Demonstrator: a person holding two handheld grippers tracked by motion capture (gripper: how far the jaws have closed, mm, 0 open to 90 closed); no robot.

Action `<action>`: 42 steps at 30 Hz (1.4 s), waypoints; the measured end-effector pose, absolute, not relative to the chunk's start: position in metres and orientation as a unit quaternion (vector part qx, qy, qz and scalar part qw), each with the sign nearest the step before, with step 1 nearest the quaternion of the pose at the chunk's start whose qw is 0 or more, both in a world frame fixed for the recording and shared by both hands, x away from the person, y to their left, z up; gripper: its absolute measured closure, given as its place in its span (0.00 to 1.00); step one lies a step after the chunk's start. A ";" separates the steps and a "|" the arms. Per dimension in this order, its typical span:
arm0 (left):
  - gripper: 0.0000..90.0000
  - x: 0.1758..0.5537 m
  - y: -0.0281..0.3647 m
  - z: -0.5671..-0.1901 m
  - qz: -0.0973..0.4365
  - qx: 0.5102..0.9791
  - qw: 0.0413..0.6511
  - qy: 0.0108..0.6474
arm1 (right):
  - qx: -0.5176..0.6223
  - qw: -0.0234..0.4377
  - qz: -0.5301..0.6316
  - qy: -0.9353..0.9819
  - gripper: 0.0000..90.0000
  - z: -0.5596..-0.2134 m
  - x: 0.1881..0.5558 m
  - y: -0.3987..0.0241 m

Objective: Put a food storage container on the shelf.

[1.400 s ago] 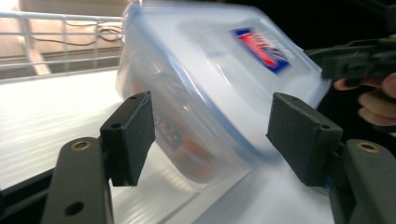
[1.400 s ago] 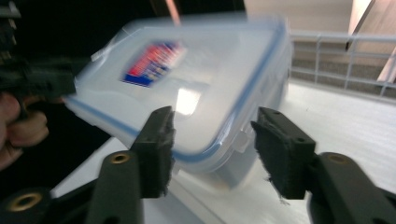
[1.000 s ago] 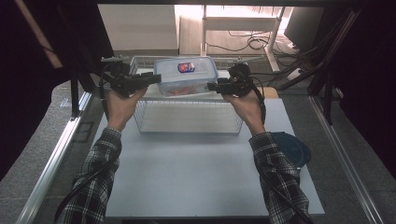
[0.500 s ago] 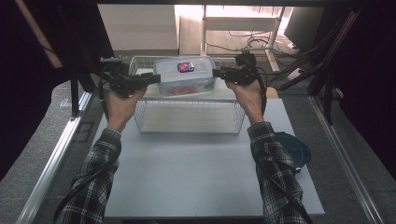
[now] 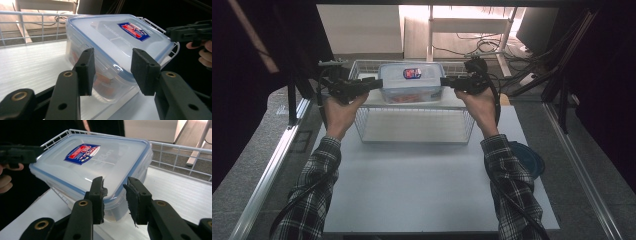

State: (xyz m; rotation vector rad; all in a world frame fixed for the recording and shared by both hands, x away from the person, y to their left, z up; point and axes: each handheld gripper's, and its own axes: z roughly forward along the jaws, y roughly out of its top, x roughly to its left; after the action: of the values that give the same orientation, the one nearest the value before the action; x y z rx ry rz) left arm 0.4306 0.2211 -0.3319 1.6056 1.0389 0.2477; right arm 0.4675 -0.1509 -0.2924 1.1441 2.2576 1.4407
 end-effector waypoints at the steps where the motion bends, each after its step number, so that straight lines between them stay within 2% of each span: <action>1: 0.61 0.431 0.221 -0.332 0.108 0.685 0.569 0.442 | 0.388 0.115 0.490 0.772 0.74 -0.292 0.465 -0.151; 16: 0.60 0.435 0.216 -0.329 0.112 0.688 0.562 0.446 | 0.384 0.103 0.497 0.771 0.73 -0.293 0.455 -0.155; 19: 0.53 0.431 0.213 -0.324 0.126 0.701 0.548 0.440 | 0.381 0.102 0.496 0.774 0.63 -0.292 0.453 -0.155; 20: 0.49 0.431 0.213 -0.324 0.126 0.701 0.548 0.440 | 0.381 0.102 0.496 0.774 0.63 -0.292 0.453 -0.155; 21: 0.49 0.428 0.213 -0.323 0.125 0.700 0.553 0.434 | 0.376 0.110 0.494 0.777 0.61 -0.293 0.452 -0.155; 22: 0.42 0.424 0.212 -0.321 0.123 0.699 0.561 0.427 | 0.368 0.115 0.496 0.778 0.56 -0.294 0.449 -0.155; 24: 0.34 0.420 0.210 -0.321 0.116 0.705 0.560 0.420 | 0.364 0.120 0.497 0.778 0.48 -0.295 0.446 -0.156; 28: 0.24 0.409 0.204 -0.326 0.115 0.727 0.540 0.407 | 0.353 0.125 0.496 0.784 0.35 -0.299 0.440 -0.159; 34: 0.21 0.392 0.202 -0.336 0.110 0.740 0.528 0.401 | 0.334 0.145 0.490 0.792 0.18 -0.306 0.423 -0.160; 42: 0.20 0.365 0.197 -0.352 0.120 0.764 0.503 0.385 | 0.317 0.143 0.490 0.799 0.10 -0.321 0.399 -0.165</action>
State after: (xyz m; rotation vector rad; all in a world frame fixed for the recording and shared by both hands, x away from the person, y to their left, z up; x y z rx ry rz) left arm 0.3655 0.1966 -0.3517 1.8459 0.9294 0.2908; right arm 0.3986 -0.1653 -0.3211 0.9152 2.3038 1.4138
